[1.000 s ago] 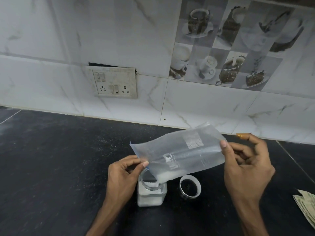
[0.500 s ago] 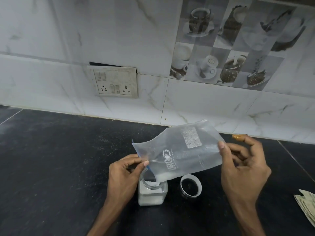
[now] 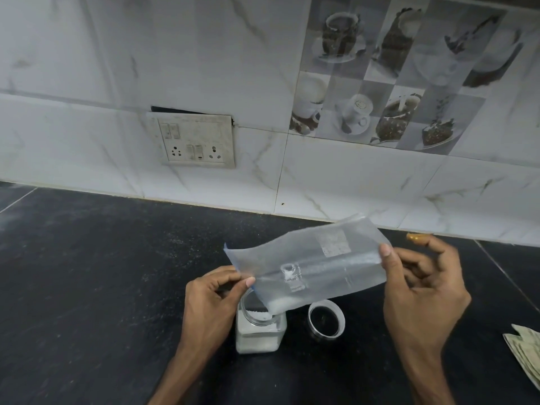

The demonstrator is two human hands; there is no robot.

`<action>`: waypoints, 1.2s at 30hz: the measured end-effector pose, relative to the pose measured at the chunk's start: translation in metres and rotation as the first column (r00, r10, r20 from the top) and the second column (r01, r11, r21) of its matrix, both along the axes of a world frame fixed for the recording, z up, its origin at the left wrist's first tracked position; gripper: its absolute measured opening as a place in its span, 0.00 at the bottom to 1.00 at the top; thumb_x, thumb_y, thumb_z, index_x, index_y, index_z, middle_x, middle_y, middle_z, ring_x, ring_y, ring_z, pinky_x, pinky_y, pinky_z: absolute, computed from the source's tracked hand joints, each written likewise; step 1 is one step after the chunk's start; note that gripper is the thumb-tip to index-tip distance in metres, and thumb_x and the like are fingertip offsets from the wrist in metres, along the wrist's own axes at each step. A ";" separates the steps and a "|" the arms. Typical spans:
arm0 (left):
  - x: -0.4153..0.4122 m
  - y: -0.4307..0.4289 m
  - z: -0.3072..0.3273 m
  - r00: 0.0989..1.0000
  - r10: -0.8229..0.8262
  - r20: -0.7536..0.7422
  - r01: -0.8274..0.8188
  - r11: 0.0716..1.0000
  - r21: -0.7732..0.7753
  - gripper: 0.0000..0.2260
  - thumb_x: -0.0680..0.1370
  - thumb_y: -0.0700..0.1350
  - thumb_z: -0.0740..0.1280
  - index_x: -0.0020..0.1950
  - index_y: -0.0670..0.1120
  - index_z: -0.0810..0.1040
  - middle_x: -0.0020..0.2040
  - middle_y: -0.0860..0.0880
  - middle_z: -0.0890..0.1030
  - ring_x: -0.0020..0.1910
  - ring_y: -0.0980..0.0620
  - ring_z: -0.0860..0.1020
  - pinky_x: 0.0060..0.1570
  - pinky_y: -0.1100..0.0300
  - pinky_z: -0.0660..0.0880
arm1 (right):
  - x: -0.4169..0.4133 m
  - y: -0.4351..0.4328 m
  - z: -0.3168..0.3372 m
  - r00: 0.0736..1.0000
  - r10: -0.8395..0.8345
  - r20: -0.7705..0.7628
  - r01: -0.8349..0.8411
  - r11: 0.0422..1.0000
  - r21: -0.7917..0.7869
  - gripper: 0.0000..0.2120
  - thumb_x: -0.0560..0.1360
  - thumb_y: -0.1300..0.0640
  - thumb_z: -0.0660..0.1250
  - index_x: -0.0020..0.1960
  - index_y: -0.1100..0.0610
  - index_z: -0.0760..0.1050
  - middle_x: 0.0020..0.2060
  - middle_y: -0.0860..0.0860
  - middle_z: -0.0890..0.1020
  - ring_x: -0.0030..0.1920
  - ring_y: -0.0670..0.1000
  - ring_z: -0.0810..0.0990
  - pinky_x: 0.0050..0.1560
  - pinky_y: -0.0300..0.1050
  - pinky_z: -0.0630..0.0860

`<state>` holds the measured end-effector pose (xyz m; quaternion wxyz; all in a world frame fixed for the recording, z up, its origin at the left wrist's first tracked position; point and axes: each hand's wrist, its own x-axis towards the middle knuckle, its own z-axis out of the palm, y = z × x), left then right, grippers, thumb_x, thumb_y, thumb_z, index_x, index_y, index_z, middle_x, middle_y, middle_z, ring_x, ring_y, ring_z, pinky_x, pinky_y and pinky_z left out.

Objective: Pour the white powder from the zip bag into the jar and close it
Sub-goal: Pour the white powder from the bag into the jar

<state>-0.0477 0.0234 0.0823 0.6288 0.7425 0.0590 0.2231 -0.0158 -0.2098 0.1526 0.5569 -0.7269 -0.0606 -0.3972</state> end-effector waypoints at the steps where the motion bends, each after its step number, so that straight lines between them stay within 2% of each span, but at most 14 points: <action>1: 0.000 0.000 0.000 1.000 0.001 -0.002 -0.001 1.000 -0.004 0.09 0.72 0.34 0.75 0.42 0.49 0.88 0.43 0.57 0.87 0.43 0.59 0.85 0.42 0.72 0.78 | 0.000 0.001 0.000 1.000 0.007 -0.003 -0.007 1.000 -0.008 0.14 0.73 0.58 0.73 0.55 0.46 0.74 0.36 0.40 0.85 0.41 0.42 0.86 0.43 0.31 0.80; 5: 0.000 0.001 0.000 1.000 0.019 0.000 -0.019 1.000 -0.008 0.10 0.72 0.33 0.75 0.41 0.49 0.87 0.43 0.56 0.87 0.42 0.60 0.85 0.42 0.72 0.78 | 0.000 0.001 0.000 1.000 0.006 -0.010 -0.006 1.000 -0.002 0.15 0.73 0.57 0.73 0.54 0.45 0.73 0.37 0.44 0.86 0.41 0.43 0.86 0.43 0.30 0.79; 8: 0.000 0.002 0.000 1.000 0.029 -0.007 -0.029 1.000 -0.003 0.11 0.72 0.34 0.75 0.41 0.50 0.87 0.43 0.57 0.87 0.42 0.60 0.85 0.42 0.72 0.78 | 0.000 0.002 -0.002 1.000 0.014 -0.015 -0.015 1.000 -0.018 0.14 0.73 0.58 0.73 0.56 0.50 0.74 0.37 0.45 0.86 0.42 0.43 0.86 0.42 0.29 0.79; 13: 0.000 0.001 0.000 1.000 0.020 -0.001 -0.020 1.000 -0.004 0.10 0.72 0.34 0.75 0.41 0.49 0.87 0.44 0.57 0.87 0.42 0.61 0.85 0.42 0.73 0.78 | 0.000 0.003 0.001 1.000 0.013 -0.015 -0.013 1.000 -0.016 0.16 0.73 0.57 0.73 0.53 0.41 0.72 0.40 0.35 0.85 0.41 0.40 0.85 0.43 0.29 0.79; 20: 0.000 0.003 -0.002 1.000 0.020 0.001 -0.020 0.999 -0.028 0.09 0.72 0.33 0.75 0.42 0.47 0.88 0.44 0.55 0.87 0.42 0.59 0.85 0.42 0.72 0.78 | -0.001 0.003 -0.001 0.999 0.024 -0.020 -0.025 0.999 -0.032 0.15 0.73 0.57 0.73 0.53 0.42 0.73 0.41 0.33 0.84 0.41 0.39 0.85 0.41 0.28 0.78; 26: 0.001 0.002 -0.003 1.000 0.008 -0.003 -0.008 1.000 -0.024 0.09 0.72 0.33 0.75 0.42 0.48 0.88 0.44 0.55 0.87 0.42 0.59 0.85 0.43 0.71 0.79 | 0.000 0.003 -0.001 0.999 0.033 -0.007 -0.033 0.999 -0.035 0.16 0.72 0.58 0.73 0.54 0.43 0.73 0.37 0.42 0.86 0.42 0.42 0.85 0.41 0.27 0.78; 30: 0.001 0.002 -0.004 1.000 0.011 -0.005 -0.011 1.000 -0.001 0.09 0.72 0.34 0.75 0.42 0.47 0.88 0.43 0.55 0.87 0.42 0.59 0.85 0.43 0.70 0.80 | 0.002 0.002 -0.001 0.999 0.036 -0.025 -0.036 0.999 -0.019 0.14 0.72 0.57 0.73 0.53 0.44 0.74 0.41 0.34 0.85 0.41 0.40 0.85 0.41 0.27 0.78; 32: 0.001 0.002 -0.003 1.000 0.015 0.000 -0.015 1.000 -0.006 0.09 0.72 0.34 0.75 0.42 0.48 0.88 0.44 0.56 0.87 0.42 0.59 0.85 0.43 0.70 0.80 | 0.002 0.002 -0.001 0.999 0.033 -0.030 -0.034 0.999 -0.027 0.14 0.73 0.58 0.73 0.55 0.47 0.74 0.40 0.34 0.85 0.41 0.40 0.85 0.42 0.28 0.78; 36: 0.001 0.002 -0.003 1.000 0.010 -0.001 -0.010 1.000 -0.009 0.10 0.72 0.34 0.75 0.42 0.50 0.87 0.43 0.56 0.87 0.42 0.59 0.86 0.43 0.71 0.79 | 0.001 0.003 0.001 0.999 0.035 -0.029 -0.035 0.999 -0.011 0.14 0.72 0.56 0.73 0.52 0.43 0.74 0.41 0.33 0.84 0.40 0.39 0.85 0.40 0.27 0.77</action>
